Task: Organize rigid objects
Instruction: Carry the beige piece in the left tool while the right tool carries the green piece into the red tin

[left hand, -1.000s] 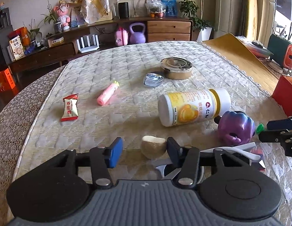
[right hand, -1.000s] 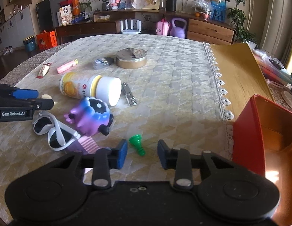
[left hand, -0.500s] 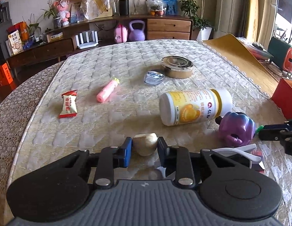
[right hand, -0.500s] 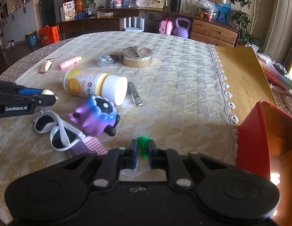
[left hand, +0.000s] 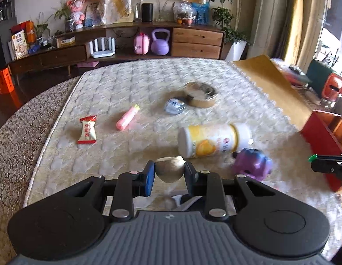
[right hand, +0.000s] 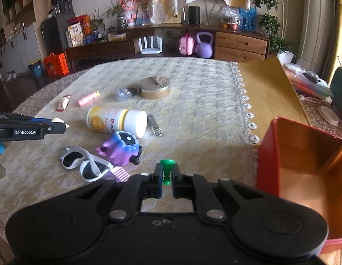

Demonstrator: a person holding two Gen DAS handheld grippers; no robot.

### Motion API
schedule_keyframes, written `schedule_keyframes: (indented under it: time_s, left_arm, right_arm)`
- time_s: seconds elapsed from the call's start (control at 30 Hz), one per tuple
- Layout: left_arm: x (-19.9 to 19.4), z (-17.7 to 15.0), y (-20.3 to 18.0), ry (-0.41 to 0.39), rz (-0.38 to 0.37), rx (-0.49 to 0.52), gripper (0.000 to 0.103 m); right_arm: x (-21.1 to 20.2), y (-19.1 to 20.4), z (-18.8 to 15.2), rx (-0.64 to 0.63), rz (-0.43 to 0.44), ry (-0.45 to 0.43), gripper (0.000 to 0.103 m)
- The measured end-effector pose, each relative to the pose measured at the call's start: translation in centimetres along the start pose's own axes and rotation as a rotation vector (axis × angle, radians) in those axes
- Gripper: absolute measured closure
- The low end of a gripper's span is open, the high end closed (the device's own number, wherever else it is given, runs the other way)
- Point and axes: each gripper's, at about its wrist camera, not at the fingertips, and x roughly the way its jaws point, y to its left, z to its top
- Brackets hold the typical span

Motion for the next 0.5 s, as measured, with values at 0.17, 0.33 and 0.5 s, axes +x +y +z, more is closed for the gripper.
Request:
schedule_keyframes:
  time_s: [0.17, 0.33, 0.5]
  left_arm:
    - [-2.0, 0.7, -2.0, -0.017, -0.043, 0.031, 0.075]
    - [-3.4, 1.7, -4.5, -0.037, -0.091, 0.063, 0.075]
    - [-4.1, 2.7, -7.7, -0.047, -0.137, 0.102, 0.075]
  right_arm:
    - [-2.9, -1.0, 0.1, 0.019, -0.010, -0.025, 0.096]
    - [-5.6, -2.6, 0.3, 0.054, -0.025, -0.065, 0.096]
    - [-7.3, -4.4, 0.3, 0.084, -0.063, -0.091, 0.096]
